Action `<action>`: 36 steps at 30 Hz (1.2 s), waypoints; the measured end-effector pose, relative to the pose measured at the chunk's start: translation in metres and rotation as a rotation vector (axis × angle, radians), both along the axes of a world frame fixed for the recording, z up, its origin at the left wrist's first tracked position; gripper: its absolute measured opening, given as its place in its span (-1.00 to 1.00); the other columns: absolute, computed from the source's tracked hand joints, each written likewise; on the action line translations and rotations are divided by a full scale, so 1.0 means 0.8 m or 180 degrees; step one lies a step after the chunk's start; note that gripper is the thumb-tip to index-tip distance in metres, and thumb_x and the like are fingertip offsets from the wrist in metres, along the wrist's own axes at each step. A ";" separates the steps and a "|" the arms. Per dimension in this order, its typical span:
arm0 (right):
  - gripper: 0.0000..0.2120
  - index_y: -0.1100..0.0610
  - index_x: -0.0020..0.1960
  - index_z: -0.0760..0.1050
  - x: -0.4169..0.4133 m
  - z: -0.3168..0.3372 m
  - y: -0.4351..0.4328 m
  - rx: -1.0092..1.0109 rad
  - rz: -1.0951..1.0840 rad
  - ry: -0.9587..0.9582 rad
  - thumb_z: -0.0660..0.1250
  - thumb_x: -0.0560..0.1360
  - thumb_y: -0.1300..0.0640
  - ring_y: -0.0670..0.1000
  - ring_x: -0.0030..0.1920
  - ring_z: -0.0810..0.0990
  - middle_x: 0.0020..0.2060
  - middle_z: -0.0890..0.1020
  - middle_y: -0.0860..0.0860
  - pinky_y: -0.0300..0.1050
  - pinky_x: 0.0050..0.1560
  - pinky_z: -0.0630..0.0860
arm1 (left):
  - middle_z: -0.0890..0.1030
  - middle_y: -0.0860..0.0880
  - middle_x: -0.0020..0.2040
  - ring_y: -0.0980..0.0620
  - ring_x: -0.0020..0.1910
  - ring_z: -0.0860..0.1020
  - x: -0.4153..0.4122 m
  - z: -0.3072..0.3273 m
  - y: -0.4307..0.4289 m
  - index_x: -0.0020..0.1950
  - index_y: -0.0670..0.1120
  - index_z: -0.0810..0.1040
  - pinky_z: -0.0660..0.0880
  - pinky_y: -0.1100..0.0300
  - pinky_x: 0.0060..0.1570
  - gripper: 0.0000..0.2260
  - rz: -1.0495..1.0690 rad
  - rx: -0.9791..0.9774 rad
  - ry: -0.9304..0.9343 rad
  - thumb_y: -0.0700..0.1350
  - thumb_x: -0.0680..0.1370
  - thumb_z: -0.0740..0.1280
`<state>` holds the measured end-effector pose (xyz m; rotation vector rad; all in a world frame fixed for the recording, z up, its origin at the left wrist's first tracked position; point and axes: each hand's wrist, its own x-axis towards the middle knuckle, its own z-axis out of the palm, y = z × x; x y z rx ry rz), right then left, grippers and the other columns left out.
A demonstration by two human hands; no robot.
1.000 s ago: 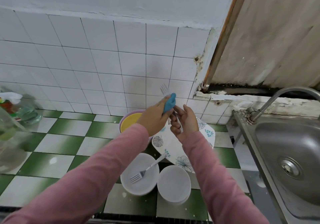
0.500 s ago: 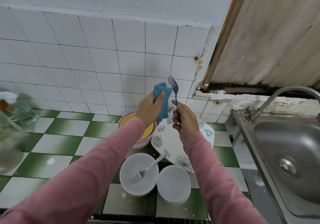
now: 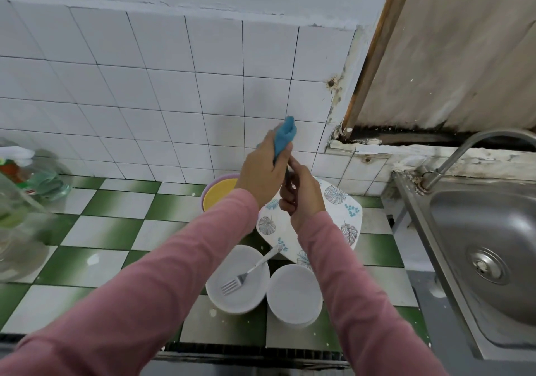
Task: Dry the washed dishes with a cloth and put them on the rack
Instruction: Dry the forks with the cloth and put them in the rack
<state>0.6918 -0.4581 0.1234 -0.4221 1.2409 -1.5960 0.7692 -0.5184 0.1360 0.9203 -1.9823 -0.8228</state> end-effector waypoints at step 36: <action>-0.57 0.08 0.33 0.52 0.021 -0.001 0.015 -0.0246 0.0291 -0.0703 0.06 0.65 -0.10 -0.11 -0.53 0.15 -0.38 0.42 -0.03 -0.25 -0.53 0.03 | 0.55 0.04 0.21 0.11 0.05 0.54 0.021 -0.003 0.017 0.51 -0.02 0.30 0.48 0.24 0.15 -0.61 0.0171 -0.0089 0.0295 -0.02 0.68 0.16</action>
